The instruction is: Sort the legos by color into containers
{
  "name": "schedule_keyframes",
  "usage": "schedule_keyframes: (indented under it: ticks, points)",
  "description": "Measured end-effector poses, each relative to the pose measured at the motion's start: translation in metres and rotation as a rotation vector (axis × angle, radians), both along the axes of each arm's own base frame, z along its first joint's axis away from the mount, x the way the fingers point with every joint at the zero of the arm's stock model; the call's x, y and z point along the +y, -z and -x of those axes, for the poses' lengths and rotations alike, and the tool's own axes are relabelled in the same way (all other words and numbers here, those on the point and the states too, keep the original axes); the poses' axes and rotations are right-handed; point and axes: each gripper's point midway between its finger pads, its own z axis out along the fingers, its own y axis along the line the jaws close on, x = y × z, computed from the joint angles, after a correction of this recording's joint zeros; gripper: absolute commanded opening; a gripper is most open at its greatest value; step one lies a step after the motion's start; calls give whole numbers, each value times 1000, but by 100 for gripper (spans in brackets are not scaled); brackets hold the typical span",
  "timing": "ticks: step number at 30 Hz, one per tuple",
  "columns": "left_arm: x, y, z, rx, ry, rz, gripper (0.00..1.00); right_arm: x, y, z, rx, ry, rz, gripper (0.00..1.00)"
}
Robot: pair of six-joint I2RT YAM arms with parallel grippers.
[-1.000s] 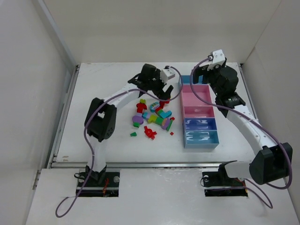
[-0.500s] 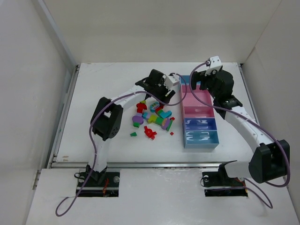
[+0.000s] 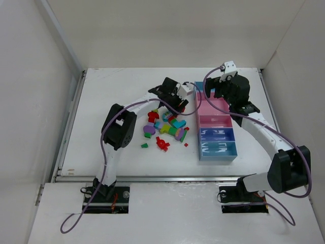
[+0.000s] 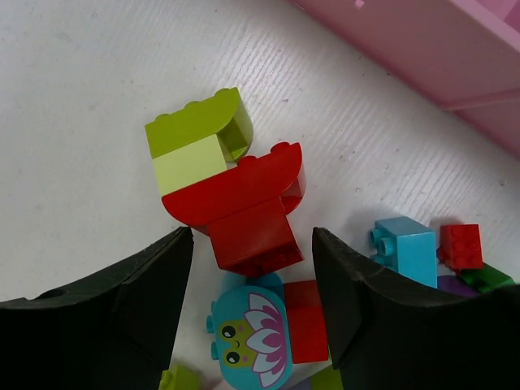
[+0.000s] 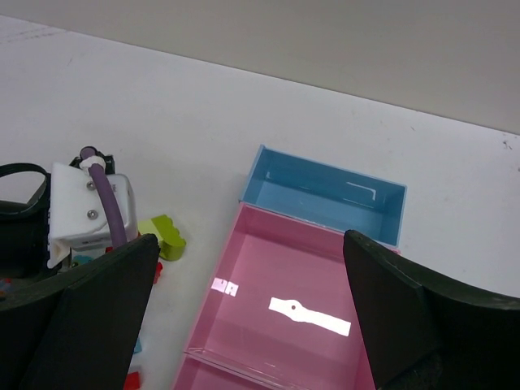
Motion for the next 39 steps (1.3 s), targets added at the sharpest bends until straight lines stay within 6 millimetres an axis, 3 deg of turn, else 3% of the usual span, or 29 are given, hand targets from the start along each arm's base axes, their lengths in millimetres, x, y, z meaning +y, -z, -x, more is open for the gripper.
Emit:
schedule_keyframes:
  ticks: [12, 13, 17, 19, 25, 29, 34, 39]
  points:
    - [-7, 10, -13, 33, -37, 32, 37, -2, 4, 1, 8, 9, 0, 100]
    - [-7, 10, -13, 31, -35, 31, 28, -2, 4, 1, 8, 10, 1, 100]
    - [-8, 9, -15, 21, -27, 31, 14, -2, 4, 1, 8, 11, 1, 100]
    - [-9, 9, -16, 16, -20, 30, 2, -2, 4, 1, 8, 11, 1, 100]
    - [-8, 9, -18, -5, 3, 18, 0, -1, 7, 0, 16, 4, 2, 100]
    - [-7, 6, -22, -39, 27, 9, 0, 2, 20, -3, 46, -7, 8, 100]
    - [0, -21, -24, -154, 97, 15, 0, 7, 22, -3, 70, -68, -4, 100]
    - [16, -93, -16, -358, 235, 82, 0, -7, -15, -10, 13, -159, -64, 100]
